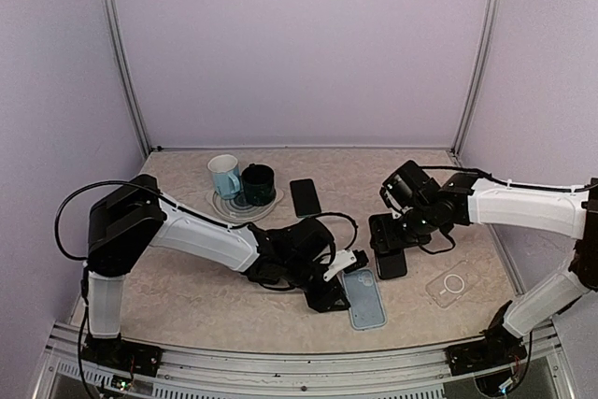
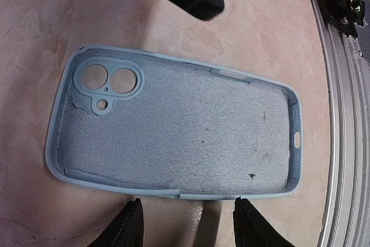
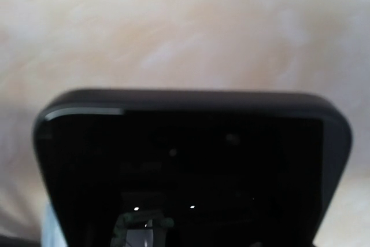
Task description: Put the phone into the phone case
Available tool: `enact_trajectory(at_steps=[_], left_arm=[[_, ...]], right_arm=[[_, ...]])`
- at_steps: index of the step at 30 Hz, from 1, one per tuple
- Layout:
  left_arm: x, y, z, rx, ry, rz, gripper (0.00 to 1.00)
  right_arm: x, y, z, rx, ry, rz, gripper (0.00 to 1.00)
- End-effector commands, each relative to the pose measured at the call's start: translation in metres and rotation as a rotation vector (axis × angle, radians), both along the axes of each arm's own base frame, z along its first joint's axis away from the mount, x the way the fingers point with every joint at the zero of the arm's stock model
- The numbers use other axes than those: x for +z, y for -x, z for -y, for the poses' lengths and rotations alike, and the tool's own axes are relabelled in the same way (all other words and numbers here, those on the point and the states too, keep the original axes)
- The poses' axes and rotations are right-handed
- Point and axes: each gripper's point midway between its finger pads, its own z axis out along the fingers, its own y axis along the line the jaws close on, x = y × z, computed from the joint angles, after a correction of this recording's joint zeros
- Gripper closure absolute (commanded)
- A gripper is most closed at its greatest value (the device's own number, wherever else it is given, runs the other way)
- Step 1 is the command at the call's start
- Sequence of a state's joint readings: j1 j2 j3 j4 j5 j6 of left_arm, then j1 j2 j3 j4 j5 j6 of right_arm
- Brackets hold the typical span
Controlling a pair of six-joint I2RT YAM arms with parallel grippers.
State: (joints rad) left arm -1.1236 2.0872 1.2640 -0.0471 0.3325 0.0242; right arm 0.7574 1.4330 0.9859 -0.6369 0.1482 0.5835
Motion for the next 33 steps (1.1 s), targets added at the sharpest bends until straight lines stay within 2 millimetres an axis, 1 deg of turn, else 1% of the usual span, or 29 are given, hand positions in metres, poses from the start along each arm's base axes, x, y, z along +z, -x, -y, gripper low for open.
enact_trajectory(at_steps=[1, 2, 3, 4, 5, 7, 10, 12, 14, 17, 24, 28, 30, 33], left_arm=[[0.027, 0.010, -0.010, 0.007, 0.121, -0.054, 0.46], [0.041, 0.005, -0.014, 0.037, 0.167, -0.050, 0.45], [0.064, -0.001, -0.018, 0.065, 0.225, -0.027, 0.44], [0.066, -0.006, -0.029, 0.105, 0.238, -0.019, 0.43], [0.079, -0.014, -0.036, 0.142, 0.269, 0.001, 0.43], [0.095, -0.029, -0.049, 0.218, 0.298, 0.027, 0.42], [0.100, -0.043, -0.066, 0.283, 0.295, 0.042, 0.40], [0.099, -0.046, -0.073, 0.304, 0.289, 0.046, 0.40], [0.099, -0.047, -0.078, 0.316, 0.287, 0.055, 0.40], [0.097, -0.045, -0.082, 0.318, 0.285, 0.054, 0.39], [0.096, -0.045, -0.089, 0.332, 0.291, 0.060, 0.39], [0.094, -0.047, -0.090, 0.337, 0.287, 0.058, 0.39], [0.095, -0.048, -0.090, 0.338, 0.289, 0.060, 0.39], [0.094, -0.049, -0.091, 0.341, 0.287, 0.059, 0.39]], right_arm=[[0.005, 0.021, -0.016, -0.060, -0.048, 0.005, 0.54], [0.005, 0.027, -0.020, -0.063, -0.045, 0.001, 0.54], [0.004, 0.033, -0.024, -0.067, -0.047, -0.006, 0.54], [0.003, 0.039, -0.029, -0.071, -0.050, -0.011, 0.54], [0.001, 0.044, -0.032, -0.075, -0.050, -0.018, 0.54], [-0.002, 0.055, -0.039, -0.092, -0.040, -0.025, 0.54], [-0.010, 0.071, -0.048, -0.110, -0.019, -0.045, 0.54], [-0.019, 0.079, -0.055, -0.106, 0.002, -0.059, 0.54], [-0.029, 0.083, -0.055, -0.115, 0.038, -0.072, 0.54], [-0.037, 0.082, -0.059, -0.114, 0.064, -0.071, 0.55], [-0.045, 0.079, -0.065, -0.099, 0.056, -0.062, 0.58], [-0.042, 0.077, -0.066, -0.100, 0.086, -0.059, 0.58], [-0.042, 0.078, -0.066, -0.096, 0.085, -0.064, 0.58], [-0.051, 0.085, -0.065, -0.077, 0.097, -0.094, 0.59]])
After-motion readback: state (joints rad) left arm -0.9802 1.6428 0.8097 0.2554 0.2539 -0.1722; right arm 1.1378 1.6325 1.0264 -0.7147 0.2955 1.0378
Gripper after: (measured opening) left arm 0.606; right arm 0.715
